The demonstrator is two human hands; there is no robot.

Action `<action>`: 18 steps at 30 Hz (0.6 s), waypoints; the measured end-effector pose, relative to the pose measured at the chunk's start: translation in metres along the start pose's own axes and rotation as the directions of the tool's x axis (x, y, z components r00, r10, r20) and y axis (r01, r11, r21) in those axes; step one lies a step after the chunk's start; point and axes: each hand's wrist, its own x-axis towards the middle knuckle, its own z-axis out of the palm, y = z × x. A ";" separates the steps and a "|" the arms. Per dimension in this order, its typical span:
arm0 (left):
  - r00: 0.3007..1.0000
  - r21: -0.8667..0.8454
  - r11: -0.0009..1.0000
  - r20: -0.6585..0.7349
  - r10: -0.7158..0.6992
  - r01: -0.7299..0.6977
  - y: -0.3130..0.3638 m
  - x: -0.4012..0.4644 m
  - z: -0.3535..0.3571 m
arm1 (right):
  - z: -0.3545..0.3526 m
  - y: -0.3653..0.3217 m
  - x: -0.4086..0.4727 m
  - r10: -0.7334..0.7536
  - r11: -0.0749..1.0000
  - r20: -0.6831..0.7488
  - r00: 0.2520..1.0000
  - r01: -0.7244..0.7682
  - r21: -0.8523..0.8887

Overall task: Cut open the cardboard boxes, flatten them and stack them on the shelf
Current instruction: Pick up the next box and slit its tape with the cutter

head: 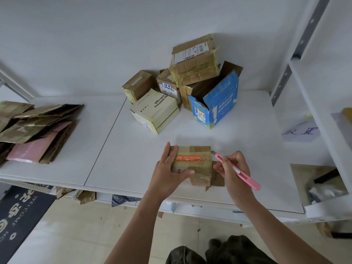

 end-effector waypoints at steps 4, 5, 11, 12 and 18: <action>1.000 0.031 1.000 -0.001 -0.006 0.007 0.001 0.000 0.002 | -0.006 0.001 0.000 -0.059 0.988 0.039 0.998 0.063 -0.138; 1.000 0.036 0.999 0.000 -0.008 0.008 0.001 0.000 0.002 | -0.007 0.001 -0.002 -0.066 0.986 0.046 0.997 0.072 -0.153; 1.000 0.052 0.999 0.008 -0.015 0.014 0.003 -0.001 0.001 | -0.018 0.005 -0.016 -0.098 0.970 0.122 0.988 0.122 -0.208; 1.000 0.046 0.999 0.009 -0.016 0.015 0.003 -0.002 0.001 | -0.020 0.006 -0.018 -0.100 0.968 0.127 0.987 0.126 -0.218; 1.000 0.055 0.998 0.014 -0.026 0.026 0.006 -0.002 -0.001 | -0.031 0.010 -0.037 -0.091 0.960 0.216 0.972 0.143 -0.242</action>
